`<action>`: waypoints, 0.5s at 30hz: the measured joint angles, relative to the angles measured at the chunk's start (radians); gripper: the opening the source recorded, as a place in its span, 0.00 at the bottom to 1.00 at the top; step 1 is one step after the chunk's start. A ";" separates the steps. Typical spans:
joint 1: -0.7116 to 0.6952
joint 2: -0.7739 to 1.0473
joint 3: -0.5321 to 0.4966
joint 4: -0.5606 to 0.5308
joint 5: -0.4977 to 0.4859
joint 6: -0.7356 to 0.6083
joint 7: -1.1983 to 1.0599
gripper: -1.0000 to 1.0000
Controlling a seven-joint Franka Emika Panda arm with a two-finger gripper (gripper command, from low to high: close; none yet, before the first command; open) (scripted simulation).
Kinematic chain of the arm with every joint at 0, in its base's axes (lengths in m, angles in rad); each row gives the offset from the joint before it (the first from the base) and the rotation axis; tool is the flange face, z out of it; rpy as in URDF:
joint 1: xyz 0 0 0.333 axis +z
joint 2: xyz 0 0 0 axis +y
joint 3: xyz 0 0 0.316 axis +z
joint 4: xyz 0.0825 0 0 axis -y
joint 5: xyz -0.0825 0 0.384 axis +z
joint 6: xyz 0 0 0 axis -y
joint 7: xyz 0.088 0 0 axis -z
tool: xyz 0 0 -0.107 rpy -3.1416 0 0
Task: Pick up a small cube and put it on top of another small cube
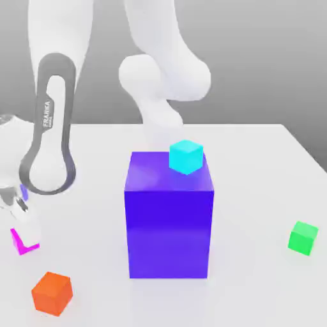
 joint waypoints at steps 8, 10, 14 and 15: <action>0.127 -0.184 -0.171 -0.049 -0.242 -0.114 0.182 0.00; 0.168 -0.205 -0.124 -0.041 -0.264 -0.123 0.140 0.00; 0.257 -0.241 -0.012 -0.035 -0.308 -0.131 0.034 0.00; 0.280 -0.250 0.015 -0.035 -0.318 -0.133 0.007 0.00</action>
